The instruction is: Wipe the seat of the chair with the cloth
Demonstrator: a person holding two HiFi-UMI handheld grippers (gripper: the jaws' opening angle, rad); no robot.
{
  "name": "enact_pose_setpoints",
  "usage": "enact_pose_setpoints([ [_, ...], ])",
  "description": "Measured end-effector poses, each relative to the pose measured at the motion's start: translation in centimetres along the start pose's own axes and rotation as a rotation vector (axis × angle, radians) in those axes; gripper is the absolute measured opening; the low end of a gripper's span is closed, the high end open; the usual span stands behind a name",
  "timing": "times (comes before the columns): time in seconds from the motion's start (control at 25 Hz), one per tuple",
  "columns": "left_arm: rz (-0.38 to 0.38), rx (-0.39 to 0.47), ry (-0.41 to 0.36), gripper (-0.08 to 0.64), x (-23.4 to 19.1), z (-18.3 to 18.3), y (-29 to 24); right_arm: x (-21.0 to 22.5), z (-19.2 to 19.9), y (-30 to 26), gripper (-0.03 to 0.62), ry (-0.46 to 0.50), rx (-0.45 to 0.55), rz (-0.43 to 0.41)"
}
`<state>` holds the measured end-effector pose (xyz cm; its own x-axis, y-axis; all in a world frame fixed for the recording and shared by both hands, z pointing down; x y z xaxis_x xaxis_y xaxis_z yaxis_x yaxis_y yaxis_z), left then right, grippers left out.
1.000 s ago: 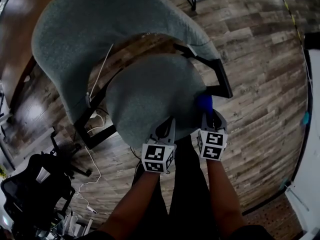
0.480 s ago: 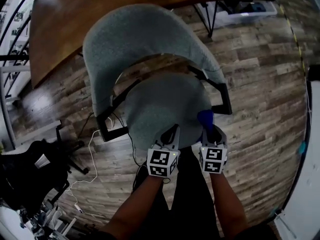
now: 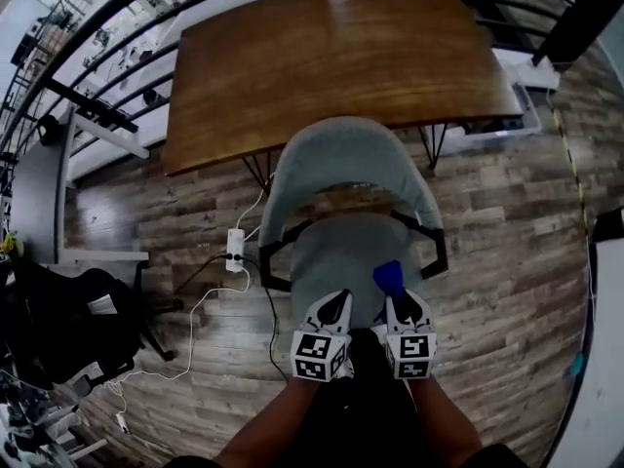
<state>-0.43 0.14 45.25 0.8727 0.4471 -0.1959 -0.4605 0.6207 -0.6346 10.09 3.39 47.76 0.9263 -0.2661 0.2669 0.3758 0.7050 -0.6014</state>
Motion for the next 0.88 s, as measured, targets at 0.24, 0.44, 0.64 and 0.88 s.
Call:
enact_pose_setpoints([
  [0.24,0.002,0.140,0.009,0.004,0.6,-3.2,9.3,-6.6,-4.4,5.4,0.103,0.101,0.144,-0.045],
  [0.44,-0.029,0.280,0.002,0.003,0.4,-5.1,15.9,-10.5,-7.3,10.9,0.101,0.186,0.274,-0.024],
  [0.64,-0.055,0.360,0.016,0.003,1.2,-5.3,21.2,-13.4,-8.8,15.9,0.101,0.215,0.368,-0.006],
  [0.88,-0.051,0.465,-0.035,0.003,2.7,-7.9,25.3,-15.7,-11.2,18.9,0.101,0.269,0.450,-0.012],
])
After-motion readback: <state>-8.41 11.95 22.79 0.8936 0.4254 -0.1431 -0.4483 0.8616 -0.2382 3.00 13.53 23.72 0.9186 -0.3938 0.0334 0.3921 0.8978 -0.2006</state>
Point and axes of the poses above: the fingertips, and each gripper's own axes: y backward along the fingers, x to its right, z out of its underside, the point moved 1 cm from there along y, backward along the fingers, and after that the axes turned 12 degrees about -z, right-handed, at the moved point
